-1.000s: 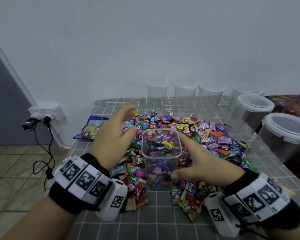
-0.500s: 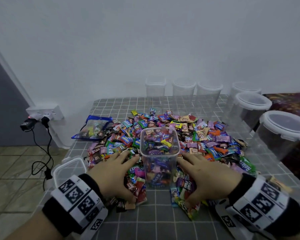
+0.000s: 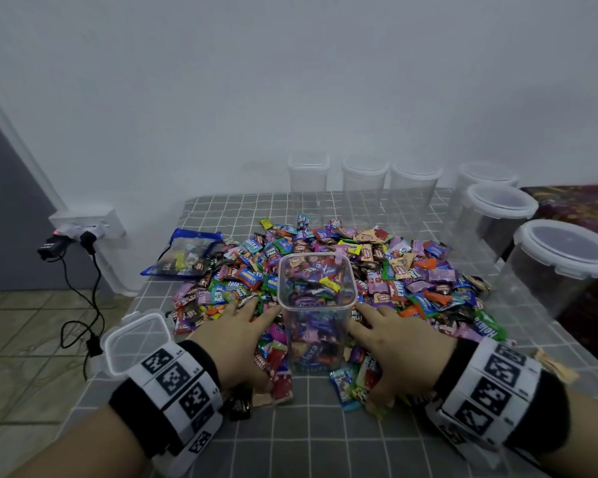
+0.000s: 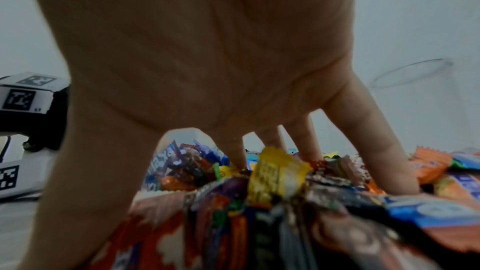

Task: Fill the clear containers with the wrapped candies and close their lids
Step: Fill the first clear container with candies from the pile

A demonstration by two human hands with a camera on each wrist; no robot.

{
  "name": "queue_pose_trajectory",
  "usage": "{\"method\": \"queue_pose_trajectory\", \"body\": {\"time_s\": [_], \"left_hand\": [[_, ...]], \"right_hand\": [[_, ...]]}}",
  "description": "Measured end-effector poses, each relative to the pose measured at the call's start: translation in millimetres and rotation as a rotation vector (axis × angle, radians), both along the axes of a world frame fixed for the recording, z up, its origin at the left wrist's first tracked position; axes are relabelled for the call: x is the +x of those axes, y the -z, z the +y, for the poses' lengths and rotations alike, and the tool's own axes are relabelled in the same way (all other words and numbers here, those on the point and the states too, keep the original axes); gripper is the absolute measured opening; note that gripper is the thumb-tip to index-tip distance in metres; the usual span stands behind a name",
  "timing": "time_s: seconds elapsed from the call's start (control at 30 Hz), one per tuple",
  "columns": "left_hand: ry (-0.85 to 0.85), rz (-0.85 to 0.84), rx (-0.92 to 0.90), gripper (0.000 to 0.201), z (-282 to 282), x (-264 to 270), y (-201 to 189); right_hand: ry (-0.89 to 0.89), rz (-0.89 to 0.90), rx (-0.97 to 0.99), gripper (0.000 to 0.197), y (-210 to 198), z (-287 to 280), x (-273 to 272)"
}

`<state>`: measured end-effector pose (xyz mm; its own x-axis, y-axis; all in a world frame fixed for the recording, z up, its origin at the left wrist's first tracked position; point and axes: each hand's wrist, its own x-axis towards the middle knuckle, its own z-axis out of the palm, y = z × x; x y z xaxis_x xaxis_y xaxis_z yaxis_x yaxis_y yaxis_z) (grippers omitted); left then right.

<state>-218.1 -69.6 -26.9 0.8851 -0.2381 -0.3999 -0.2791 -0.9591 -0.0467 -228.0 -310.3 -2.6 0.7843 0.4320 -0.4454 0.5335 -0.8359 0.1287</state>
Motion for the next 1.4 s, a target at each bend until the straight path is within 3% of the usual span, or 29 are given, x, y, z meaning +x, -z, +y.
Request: {"method": "queue_pose_trajectory", "body": {"time_s": [0.17,0.3,0.57,0.8,1.23,1.4], "left_hand": [[-0.01,-0.007,0.002,0.101,-1.9,11.2,-0.1],[0.003,-0.088,-0.018,0.073,-6.2,17.0,-8.5],[-0.029,-0.15,-0.072,0.046,-7.0,19.7,-20.0],[-0.085,-0.251,-0.162,0.024,-4.2,24.0,-24.3],[-0.146,-0.431,-0.442,0.025,-2.5,21.1,-57.7],[-0.175,-0.558,-0.611,0.014,-9.2,14.1,-79.3]], "right_hand": [[-0.016,-0.019,0.007,0.101,0.3,1.6,10.6],[0.005,-0.022,0.055,0.093,-0.2,3.1,19.5],[0.05,-0.052,0.204,0.058,-3.4,0.8,28.6],[0.092,-0.104,0.304,0.043,-7.7,-2.0,30.6],[0.211,-0.304,0.674,0.022,-44.7,-15.2,36.2],[0.18,-0.393,0.839,0.023,-72.4,-10.3,33.3]]}}
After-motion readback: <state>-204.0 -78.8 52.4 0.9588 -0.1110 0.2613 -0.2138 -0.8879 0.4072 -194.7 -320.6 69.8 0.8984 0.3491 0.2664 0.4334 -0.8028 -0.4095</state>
